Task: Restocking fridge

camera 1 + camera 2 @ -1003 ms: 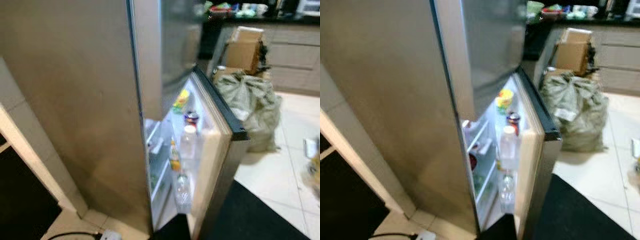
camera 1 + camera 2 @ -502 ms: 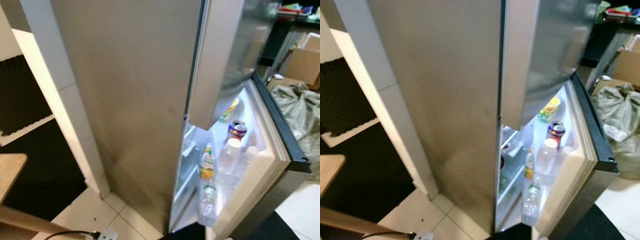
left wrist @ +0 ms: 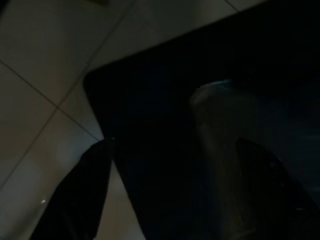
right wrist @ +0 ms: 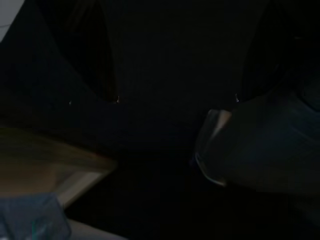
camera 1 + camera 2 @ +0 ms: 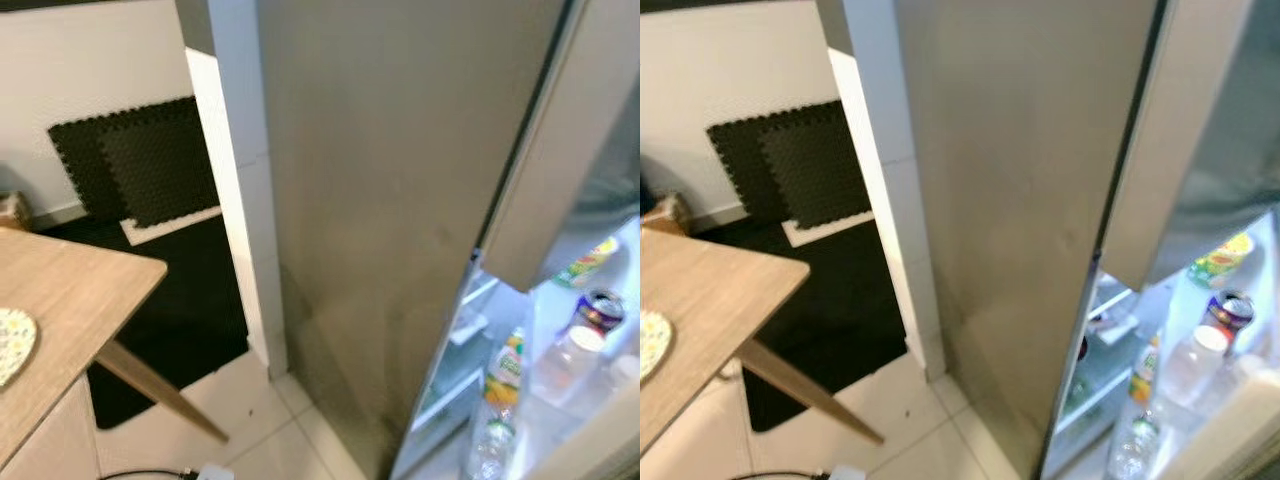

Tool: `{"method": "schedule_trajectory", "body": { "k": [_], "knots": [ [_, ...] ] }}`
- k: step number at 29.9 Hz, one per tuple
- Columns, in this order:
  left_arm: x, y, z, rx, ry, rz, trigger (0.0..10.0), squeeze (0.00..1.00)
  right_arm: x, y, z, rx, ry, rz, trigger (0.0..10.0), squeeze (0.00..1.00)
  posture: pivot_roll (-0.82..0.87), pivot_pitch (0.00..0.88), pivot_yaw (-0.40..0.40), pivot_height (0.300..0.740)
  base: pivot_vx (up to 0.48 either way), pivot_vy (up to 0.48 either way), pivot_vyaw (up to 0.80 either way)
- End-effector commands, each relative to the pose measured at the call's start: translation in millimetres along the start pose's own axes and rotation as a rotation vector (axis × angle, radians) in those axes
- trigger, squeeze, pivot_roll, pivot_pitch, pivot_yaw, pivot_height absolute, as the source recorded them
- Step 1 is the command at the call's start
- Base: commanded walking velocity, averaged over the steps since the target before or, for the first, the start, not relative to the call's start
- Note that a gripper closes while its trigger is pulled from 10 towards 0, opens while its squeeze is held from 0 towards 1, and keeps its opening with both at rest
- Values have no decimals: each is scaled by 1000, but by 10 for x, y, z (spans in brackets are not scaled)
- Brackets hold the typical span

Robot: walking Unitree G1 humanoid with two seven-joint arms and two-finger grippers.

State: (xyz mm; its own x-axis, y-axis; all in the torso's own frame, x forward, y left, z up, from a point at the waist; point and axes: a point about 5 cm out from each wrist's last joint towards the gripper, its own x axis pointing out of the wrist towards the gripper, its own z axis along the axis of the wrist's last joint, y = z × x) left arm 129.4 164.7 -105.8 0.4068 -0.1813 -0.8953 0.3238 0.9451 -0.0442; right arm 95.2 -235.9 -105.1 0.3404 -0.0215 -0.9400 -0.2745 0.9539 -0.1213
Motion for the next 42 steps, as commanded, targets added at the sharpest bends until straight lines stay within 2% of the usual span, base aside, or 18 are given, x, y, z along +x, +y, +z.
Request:
{"method": "schedule_trajectory", "body": {
  "k": [1,42],
  "knots": [
    [-24,-53,-191,-10,68,-18,10000,0,21,40,96,2,-30,10,10000,0,-51,0,9,740,0,0,800],
    [-30,-29,-195,-4,70,-12,10000,0,19,36,95,-7,-30,10,10000,0,-47,0,9,740,0,0,800]
  ]
}}
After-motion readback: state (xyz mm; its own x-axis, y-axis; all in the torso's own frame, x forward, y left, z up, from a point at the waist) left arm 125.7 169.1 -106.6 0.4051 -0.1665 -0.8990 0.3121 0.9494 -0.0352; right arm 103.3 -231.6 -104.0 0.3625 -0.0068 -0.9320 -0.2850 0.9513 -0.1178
